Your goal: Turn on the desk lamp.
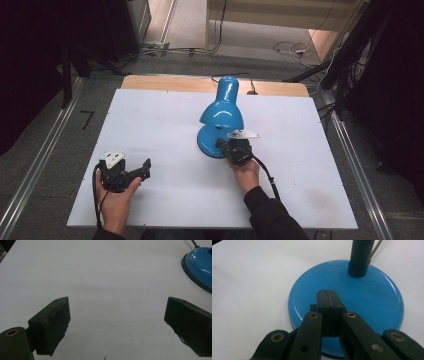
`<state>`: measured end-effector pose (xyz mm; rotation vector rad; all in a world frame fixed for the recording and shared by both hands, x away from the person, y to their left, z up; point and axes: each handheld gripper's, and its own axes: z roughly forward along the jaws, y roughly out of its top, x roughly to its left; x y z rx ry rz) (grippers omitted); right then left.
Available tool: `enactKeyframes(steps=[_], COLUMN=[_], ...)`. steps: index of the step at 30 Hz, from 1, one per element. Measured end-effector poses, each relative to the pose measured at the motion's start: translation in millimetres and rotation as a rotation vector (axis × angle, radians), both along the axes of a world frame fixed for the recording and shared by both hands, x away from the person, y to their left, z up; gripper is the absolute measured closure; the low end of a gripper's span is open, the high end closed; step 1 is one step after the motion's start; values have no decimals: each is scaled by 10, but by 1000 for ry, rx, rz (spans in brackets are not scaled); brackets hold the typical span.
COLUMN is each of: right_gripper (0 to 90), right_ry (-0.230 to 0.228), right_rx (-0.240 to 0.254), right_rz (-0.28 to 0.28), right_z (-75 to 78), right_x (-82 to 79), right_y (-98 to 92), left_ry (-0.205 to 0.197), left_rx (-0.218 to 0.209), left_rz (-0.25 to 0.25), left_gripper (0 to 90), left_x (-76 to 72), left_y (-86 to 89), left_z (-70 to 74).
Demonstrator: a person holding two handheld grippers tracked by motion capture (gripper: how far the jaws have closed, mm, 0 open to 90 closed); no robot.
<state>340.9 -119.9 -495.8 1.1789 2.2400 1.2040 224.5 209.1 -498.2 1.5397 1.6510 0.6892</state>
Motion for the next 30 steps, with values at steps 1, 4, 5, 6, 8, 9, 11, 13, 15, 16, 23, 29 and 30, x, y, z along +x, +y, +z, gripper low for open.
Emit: enactKeyframes(steps=[1, 4, 5, 6, 8, 9, 11, 13, 15, 16, 23, 29, 30], right_gripper=[875, 875, 876, 876, 876, 876, 877, 877, 878, 878, 879, 879, 879], right_ry=[4, 6, 5, 0, -2, 0, 0, 1, -1, -2, -5, -4, -4], right_rx=[-5, -1, -4, -10, -14, -13, -14, -14, -17, -18, -20, -20, -19], right_rz=[-1, -1, 2, 6, 7, 6, 5, 5, 6, 5, 6, 6, 4], right_z=[-5, -10, -10, -10, -10, -9, -9, -9, -8, -9, -11, -14, -14], right_x=[0, 2, 2, -1, -4, -5, -6, -6, -8, -9, -11, -14, -15], right_y=[2, 3, 3, 5, 8, 8, 8, 9, 10, 12, 13, 15, 17], left_ry=[0, 0, 0, 1, 1, 3, 3, 3, 5, 5, 5, 4, 4], left_rx=[-1, -1, -1, 0, -1, 0, 1, 1, 3, 3, 2, 3, 3], left_rz=[0, 0, 0, 0, 0, -1, -1, -1, -2, -3, -6, -4, -3], left_gripper=[72, 72, 72, 72, 72, 72, 72, 72, 72, 72, 73, 72, 73], left_x=[0, 1, 2, 2, 3, 2, 1, 0, -1, -1, 2, 3, 2], left_y=[0, 1, 0, 0, -2, -3, -5, -6, -5, -5, -10, -15, -16], left_z=[0, -1, -2, -2, -2, -2, -1, -1, -1, -1, -3, -4, -5])
